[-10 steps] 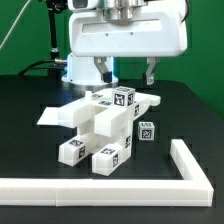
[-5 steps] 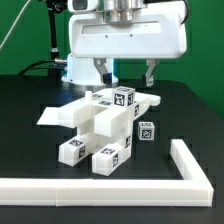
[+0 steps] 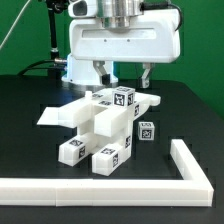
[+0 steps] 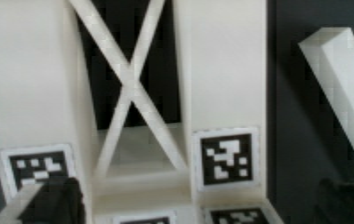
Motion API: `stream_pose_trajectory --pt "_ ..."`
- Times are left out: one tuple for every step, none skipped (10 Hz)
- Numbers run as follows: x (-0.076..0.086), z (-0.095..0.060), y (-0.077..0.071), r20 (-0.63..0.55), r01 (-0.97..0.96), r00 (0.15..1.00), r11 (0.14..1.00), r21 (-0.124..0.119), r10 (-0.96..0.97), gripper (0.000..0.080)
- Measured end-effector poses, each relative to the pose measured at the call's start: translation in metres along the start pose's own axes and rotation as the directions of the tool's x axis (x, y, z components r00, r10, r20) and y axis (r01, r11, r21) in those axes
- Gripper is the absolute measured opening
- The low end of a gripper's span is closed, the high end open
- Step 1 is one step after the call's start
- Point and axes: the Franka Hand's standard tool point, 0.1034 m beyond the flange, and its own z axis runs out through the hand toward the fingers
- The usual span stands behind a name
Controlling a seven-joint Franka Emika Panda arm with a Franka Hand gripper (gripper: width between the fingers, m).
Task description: Assemble chair
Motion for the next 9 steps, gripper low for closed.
stream_pose_trajectory --pt "0.001 0.004 0.001 -0.007 0.0 1.0 1.0 -0.002 0.0 0.0648" --pt "0.003 0.006 0.001 -0.008 0.0 1.0 1.0 -0.005 0.0 0.0648" --pt "0.008 0.003 -0.002 -0.009 0.001 1.0 1.0 -0.002 -0.001 0.0648" --pt "0.013 -0.002 -0.008 -0.015 0.003 1.0 1.0 0.005 -0.003 0.0648" --pt "0.018 -0.002 -0.012 -0.017 0.005 1.0 1.0 0.007 -0.005 0.0648" --pt "0.021 0.001 -0.014 -0.019 0.005 1.0 1.0 0.004 -0.005 0.0648" --pt "0.02 0.005 -0.014 -0.016 0.006 1.0 1.0 0.0 -0.006 0.0648" --pt "0.015 0.005 -0.018 -0.013 0.009 1.0 1.0 0.001 -0.009 0.0648" --pt "0.011 0.001 -0.021 -0.011 0.016 1.0 1.0 0.005 -0.016 0.0648"
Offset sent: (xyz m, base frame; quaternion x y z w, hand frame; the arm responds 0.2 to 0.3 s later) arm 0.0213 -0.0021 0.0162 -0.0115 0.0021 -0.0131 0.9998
